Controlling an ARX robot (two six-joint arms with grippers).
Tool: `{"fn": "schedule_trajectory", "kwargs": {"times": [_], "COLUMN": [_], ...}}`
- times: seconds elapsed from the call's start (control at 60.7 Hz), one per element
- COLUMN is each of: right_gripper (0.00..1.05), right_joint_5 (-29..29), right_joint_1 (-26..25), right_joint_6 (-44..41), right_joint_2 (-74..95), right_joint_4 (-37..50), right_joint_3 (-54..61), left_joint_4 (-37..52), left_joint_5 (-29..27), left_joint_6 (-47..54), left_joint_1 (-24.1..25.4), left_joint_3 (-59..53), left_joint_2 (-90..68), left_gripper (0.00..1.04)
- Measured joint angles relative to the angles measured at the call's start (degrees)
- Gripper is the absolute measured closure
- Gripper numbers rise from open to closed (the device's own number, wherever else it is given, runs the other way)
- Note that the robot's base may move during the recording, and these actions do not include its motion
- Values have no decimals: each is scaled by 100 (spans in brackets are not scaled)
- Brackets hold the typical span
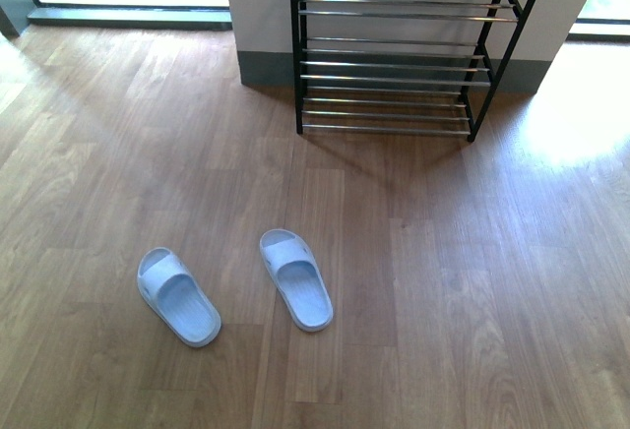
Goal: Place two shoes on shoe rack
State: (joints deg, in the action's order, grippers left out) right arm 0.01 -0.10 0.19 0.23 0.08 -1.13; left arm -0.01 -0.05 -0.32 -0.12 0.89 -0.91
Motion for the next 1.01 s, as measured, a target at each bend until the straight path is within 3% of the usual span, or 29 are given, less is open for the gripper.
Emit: {"fn": "schedule_trajectory", "kwargs": {"times": [1.005], "right_gripper": [9], "right_joint_5": [0], "right_joint_1": [0], "right_joint_6": [-2], "right_joint_2": [-2], "right_joint_4": [0], "right_joint_3": [0], "left_joint_4": [0], "left_joint_5": [2], "left_joint_6": [4], "left_joint_1": [0], "left_joint_3": [0], "left_joint_2": [0], "left_gripper": [9]}}
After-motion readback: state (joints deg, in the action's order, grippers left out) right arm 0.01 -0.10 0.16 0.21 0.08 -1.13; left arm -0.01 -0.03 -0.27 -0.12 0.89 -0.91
